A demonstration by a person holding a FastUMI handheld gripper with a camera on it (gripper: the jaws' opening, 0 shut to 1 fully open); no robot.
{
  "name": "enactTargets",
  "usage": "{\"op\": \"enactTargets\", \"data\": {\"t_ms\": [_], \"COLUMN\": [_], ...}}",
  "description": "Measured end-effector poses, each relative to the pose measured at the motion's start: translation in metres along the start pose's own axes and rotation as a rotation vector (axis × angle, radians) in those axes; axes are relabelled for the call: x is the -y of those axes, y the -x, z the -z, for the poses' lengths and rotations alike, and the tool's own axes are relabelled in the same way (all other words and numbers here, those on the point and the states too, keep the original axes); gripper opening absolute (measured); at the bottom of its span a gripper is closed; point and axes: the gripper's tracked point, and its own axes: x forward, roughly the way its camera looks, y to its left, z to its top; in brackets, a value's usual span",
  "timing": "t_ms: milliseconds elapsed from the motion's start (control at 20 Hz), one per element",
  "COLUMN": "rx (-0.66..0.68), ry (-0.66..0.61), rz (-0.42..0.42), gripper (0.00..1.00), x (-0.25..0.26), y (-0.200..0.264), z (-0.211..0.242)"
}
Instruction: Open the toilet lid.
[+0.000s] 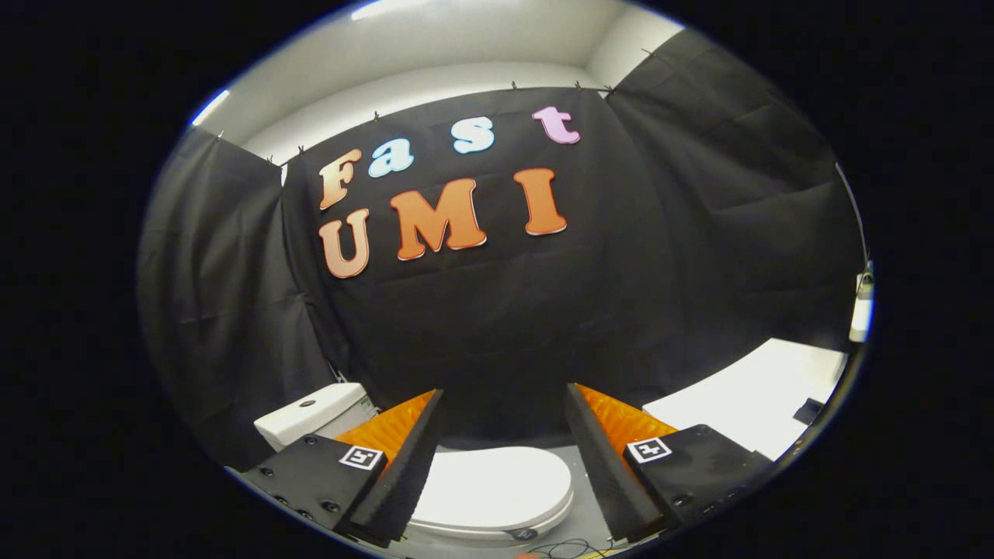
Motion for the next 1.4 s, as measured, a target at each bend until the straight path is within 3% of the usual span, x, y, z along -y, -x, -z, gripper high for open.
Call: {"op": "enactTargets", "data": {"t_ms": [350, 850, 1400], "rx": [-0.185, -0.470, -0.674], "ry": [-0.050, -0.217, -0.541], "rz": [0.055, 0.119, 0.166], "gripper": [0.99, 0.99, 0.99], "x": [0.033, 0.065, 0.078], "y": [-0.022, -0.043, -0.049], "z": [0.124, 0.296, 0.408]}}
